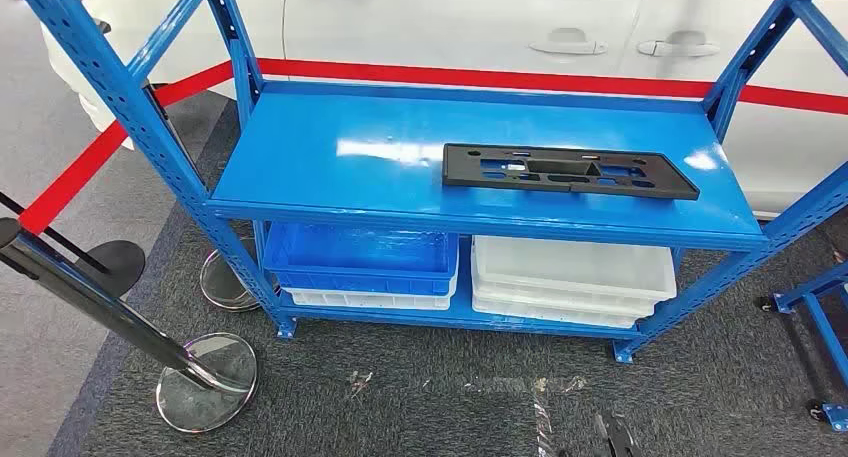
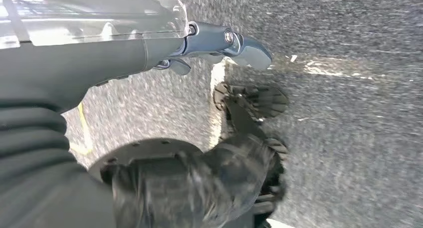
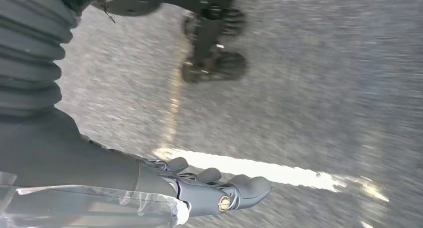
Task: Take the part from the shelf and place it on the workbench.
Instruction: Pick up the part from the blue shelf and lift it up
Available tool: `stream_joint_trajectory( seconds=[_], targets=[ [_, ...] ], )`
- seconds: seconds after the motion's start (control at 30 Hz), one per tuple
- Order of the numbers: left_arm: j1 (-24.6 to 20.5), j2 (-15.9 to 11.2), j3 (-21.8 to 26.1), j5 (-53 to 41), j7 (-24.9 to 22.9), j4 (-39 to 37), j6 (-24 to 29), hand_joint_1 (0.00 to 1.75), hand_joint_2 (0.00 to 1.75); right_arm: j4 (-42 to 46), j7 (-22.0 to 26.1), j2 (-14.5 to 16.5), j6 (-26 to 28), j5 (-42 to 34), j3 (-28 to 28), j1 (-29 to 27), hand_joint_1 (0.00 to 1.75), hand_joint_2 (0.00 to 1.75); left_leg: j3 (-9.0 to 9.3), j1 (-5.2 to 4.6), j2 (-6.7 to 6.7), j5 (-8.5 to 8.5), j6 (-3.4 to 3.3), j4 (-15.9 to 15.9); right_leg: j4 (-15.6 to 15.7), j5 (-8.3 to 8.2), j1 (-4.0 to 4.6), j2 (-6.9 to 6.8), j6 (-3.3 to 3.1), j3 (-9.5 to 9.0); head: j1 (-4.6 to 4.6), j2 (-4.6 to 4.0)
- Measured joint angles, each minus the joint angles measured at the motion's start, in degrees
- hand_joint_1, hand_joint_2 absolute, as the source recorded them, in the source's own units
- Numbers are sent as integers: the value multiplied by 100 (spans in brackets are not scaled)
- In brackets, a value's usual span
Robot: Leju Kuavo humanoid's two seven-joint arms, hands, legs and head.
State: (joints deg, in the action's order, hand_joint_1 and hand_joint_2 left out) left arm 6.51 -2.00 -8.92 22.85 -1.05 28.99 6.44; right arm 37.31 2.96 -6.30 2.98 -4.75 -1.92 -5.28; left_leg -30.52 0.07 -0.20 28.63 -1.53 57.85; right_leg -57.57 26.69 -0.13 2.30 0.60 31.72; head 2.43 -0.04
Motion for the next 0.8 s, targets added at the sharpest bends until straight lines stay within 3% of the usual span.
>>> stream_joint_trajectory(
  seconds=[0.8],
  targets=[
    [-243, -396, -1825, 3139, -191, 1095, 846, 0, 0, 2924, 422, -951, 646, -397, -206, 267, 0, 0, 1, -1, -1, -2, -3, 3, 0, -1, -2, -2, 0, -1, -2, 0]
  ],
)
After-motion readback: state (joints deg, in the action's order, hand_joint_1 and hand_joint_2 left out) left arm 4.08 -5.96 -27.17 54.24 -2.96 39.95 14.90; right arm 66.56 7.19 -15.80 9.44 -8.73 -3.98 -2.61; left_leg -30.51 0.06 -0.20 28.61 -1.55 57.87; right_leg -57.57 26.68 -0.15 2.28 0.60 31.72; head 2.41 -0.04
